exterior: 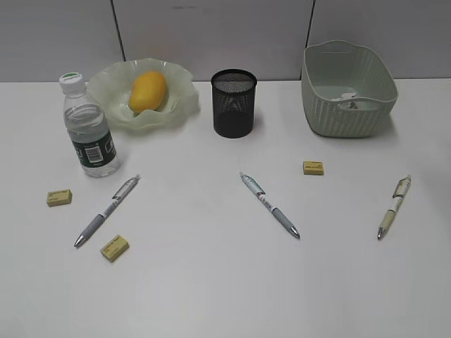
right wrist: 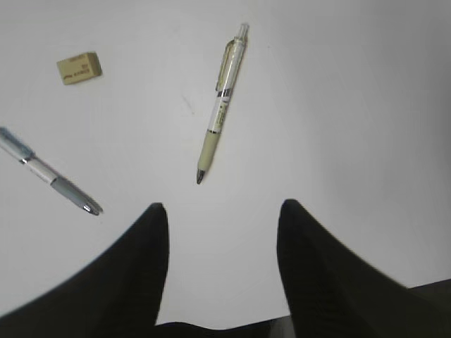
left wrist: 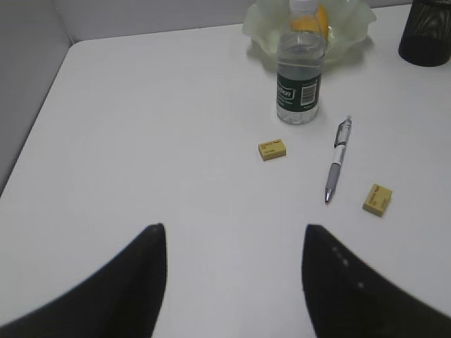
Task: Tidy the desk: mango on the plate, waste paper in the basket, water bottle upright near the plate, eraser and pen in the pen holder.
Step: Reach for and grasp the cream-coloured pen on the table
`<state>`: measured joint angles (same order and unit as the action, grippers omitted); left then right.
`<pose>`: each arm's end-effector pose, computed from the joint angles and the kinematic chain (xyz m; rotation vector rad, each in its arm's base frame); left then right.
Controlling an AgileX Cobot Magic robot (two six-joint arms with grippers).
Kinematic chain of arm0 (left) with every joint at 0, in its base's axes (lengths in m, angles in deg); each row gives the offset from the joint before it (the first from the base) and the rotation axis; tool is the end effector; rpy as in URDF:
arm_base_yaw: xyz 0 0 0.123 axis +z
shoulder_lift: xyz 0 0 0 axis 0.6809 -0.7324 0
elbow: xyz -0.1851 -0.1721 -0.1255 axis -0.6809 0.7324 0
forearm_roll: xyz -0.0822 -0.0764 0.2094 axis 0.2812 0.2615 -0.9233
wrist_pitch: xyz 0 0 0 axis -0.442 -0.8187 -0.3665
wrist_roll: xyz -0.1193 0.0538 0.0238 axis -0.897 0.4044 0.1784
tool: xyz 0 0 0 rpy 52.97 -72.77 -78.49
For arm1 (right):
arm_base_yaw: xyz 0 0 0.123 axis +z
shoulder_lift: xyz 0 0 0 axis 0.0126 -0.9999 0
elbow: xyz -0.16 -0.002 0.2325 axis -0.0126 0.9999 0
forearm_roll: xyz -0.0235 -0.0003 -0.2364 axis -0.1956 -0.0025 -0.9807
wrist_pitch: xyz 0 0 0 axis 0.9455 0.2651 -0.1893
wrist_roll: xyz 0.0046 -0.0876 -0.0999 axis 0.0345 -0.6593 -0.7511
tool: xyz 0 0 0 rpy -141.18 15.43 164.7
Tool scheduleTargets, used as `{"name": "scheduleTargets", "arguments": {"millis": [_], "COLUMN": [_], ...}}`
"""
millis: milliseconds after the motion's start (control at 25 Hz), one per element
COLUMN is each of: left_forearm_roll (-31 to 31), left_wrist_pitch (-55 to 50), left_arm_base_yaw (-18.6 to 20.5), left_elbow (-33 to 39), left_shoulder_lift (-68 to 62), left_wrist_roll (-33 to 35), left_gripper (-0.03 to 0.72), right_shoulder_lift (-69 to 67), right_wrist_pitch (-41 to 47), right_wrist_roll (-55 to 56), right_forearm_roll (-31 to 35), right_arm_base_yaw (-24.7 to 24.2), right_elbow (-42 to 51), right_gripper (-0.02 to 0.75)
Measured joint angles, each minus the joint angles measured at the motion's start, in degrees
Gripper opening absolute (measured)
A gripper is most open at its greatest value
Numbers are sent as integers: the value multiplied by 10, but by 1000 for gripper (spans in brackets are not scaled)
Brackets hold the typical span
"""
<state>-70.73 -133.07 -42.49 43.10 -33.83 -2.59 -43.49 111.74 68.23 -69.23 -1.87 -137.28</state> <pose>0.0187 -0.0037 0.2588 0.0896 2.0144 0.0249 0.3132 0.0070 0.2655 0.5392 2.8630 0.2032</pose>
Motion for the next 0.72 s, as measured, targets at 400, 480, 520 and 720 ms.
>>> {"name": "scheduleTargets", "arguments": {"millis": [400,480,520,720], "left_forearm_roll": [0,0,0,1], "left_wrist_pitch": [0,0,0,0], "left_arm_base_yaw": [0,0,0,0], "left_elbow": [0,0,0,0], "left_shoulder_lift": [0,0,0,0], "left_wrist_roll": [0,0,0,0], "left_gripper": [468,468,468,468], "right_shoulder_lift": [-107,-129,-140,-173], "right_wrist_pitch": [2,2,3,-7], "right_wrist_roll": [67,71,73,84], "right_forearm_roll": [-11,-4,-2,-13], "right_arm_base_yaw": [56,64,64,64], "right_elbow": [-16,-17,-17,-5], "right_gripper": [402,382,366,325]}}
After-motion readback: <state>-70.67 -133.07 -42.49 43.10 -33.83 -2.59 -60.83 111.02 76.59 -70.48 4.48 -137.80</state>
